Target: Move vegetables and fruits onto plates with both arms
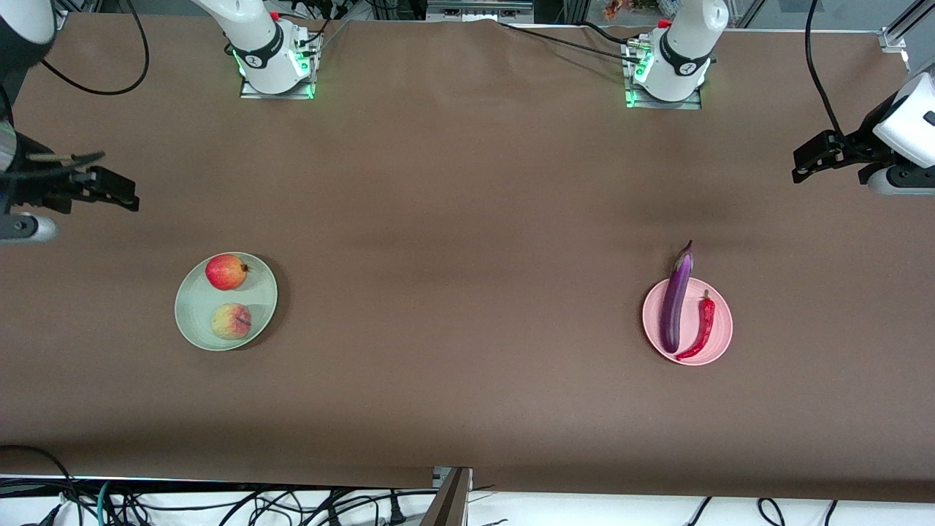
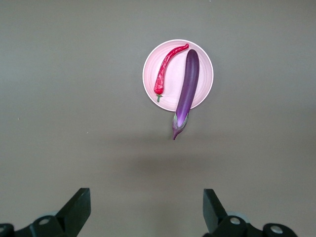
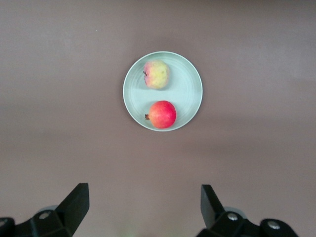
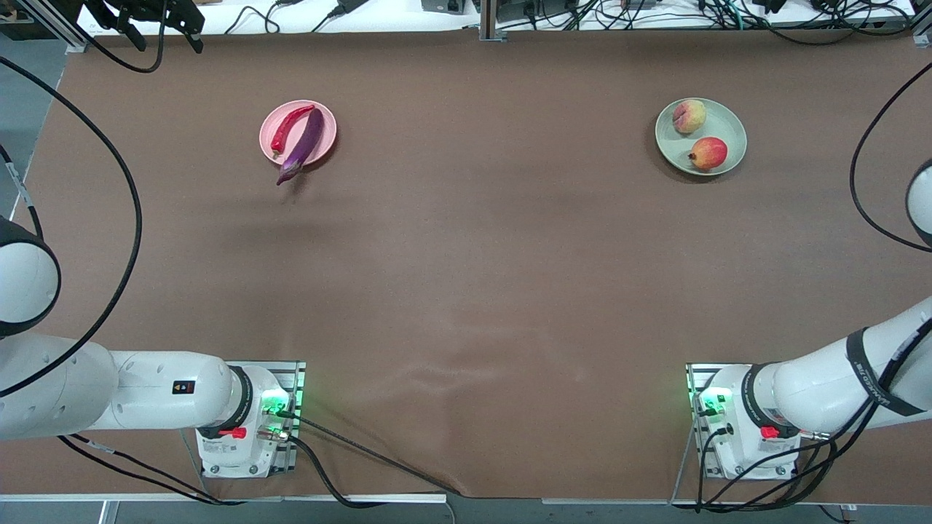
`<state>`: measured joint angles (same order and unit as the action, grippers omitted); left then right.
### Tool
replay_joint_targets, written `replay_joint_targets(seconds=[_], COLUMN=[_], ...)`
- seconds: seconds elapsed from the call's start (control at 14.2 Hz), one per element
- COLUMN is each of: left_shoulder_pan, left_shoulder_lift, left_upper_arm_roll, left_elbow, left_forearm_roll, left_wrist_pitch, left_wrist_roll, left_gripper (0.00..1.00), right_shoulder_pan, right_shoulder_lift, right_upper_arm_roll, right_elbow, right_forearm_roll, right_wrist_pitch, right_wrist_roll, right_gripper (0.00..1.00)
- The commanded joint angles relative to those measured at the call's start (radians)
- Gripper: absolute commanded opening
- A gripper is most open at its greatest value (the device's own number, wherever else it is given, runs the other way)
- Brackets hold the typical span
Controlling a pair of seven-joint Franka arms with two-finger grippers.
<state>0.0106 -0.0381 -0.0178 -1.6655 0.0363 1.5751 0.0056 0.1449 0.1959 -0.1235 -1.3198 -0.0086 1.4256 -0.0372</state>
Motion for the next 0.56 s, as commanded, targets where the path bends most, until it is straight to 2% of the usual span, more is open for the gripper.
replay_joint_targets(seconds=[0.0, 0.21, 0.49], left_shoulder_pan=[-0.006, -0.008, -0.012], left_shoulder_lift=[0.021, 0.021, 0.024], left_upper_arm_roll=[0.003, 0.003, 0.003], left_elbow=[0.047, 0.049, 0.055], left_forearm_roll=[-0.013, -0.013, -0.012], left_wrist_pitch=[-0.030, -0.030, -0.030], left_wrist_roll=[0.028, 0.028, 0.028], left_gripper=[1.00, 1.00, 1.00], right_shoulder_pan=[-0.048, -0.064, -0.065], right_shoulder_lift=[-0.111, -0.139, -0.116], right_upper_arm_roll=[0.036, 0.079, 0.074], right_elbow=[-0.159, -0.180, -0.168], right_forearm_roll=[-0.013, -0.007, -0.007], right_wrist_pitch=[0.054, 0.049, 0.050], right_wrist_roll=[-0.007, 0.010, 0.000], right_gripper=[1.00, 1.00, 1.00])
